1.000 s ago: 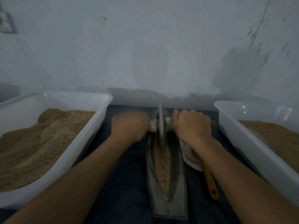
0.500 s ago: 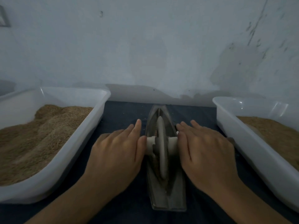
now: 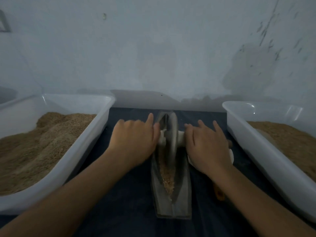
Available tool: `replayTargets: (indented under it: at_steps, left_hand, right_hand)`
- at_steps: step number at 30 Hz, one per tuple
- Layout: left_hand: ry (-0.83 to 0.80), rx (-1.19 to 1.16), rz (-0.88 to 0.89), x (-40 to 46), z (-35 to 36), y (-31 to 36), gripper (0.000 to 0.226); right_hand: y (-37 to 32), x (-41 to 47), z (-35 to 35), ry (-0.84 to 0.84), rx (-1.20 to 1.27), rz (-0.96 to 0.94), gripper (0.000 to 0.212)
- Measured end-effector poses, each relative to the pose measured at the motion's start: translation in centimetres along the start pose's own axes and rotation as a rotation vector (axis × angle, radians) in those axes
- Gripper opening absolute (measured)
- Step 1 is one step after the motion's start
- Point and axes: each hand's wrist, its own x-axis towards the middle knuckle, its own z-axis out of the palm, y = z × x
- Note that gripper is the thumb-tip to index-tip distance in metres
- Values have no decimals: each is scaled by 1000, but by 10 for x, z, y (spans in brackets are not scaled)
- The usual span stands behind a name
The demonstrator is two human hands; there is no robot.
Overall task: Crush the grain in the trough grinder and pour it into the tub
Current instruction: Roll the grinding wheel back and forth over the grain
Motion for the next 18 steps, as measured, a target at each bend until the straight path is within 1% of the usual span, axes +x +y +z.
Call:
replayTargets:
  at_steps: [1, 2, 4, 5, 7, 8, 10, 12, 13, 14, 15, 16, 17, 18]
  left_hand:
    - [29, -50, 13, -19, -4, 1, 71]
    - [55, -131, -9, -35, -8, 1, 76]
    - [122, -300, -61, -57, -12, 4, 72]
    - [157, -345, -77, -61, -12, 5, 68]
    - [160, -344, -86, -57, -9, 3, 64]
    - [149, -310, -91, -48, -7, 1, 64]
    - [70, -136, -93, -18, 5, -3, 60]
    - [-32, -28, -88, 19, 20, -7, 41]
    - [-82, -32, -111, 36, 26, -8, 28]
    - [-132, -64, -146, 50, 29, -12, 19]
    - [-171, -105, -172, 61, 32, -15, 20]
    - [-192, -134, -178, 65, 32, -16, 23]
    - [-189, -144, -177, 63, 33, -17, 23]
    - [-165, -129, -164, 55, 31, -16, 18]
  right_hand:
    - [-2, -16, -6, 64, 11, -43, 60]
    - [-4, -30, -12, 139, 7, -94, 60]
    - [-8, -48, -19, 220, -15, -169, 58]
    - [-9, -49, -21, 225, -30, -197, 59]
    - [-11, -42, -20, 180, -38, -194, 61]
    - [-11, -34, -18, 138, -45, -162, 61]
    - [-10, -9, -10, 54, -33, -73, 60]
    - [-8, 22, -2, 0, -8, 15, 50]
    - [-9, 36, 1, 0, 25, 60, 44]
    - [-10, 47, 2, -8, 68, 106, 37]
    - [-12, 57, 1, -11, 98, 128, 34]
    - [-14, 62, 0, 7, 123, 130, 35]
    - [-15, 65, -2, 33, 94, 107, 40]
    - [-18, 62, -4, 41, 52, 79, 45]
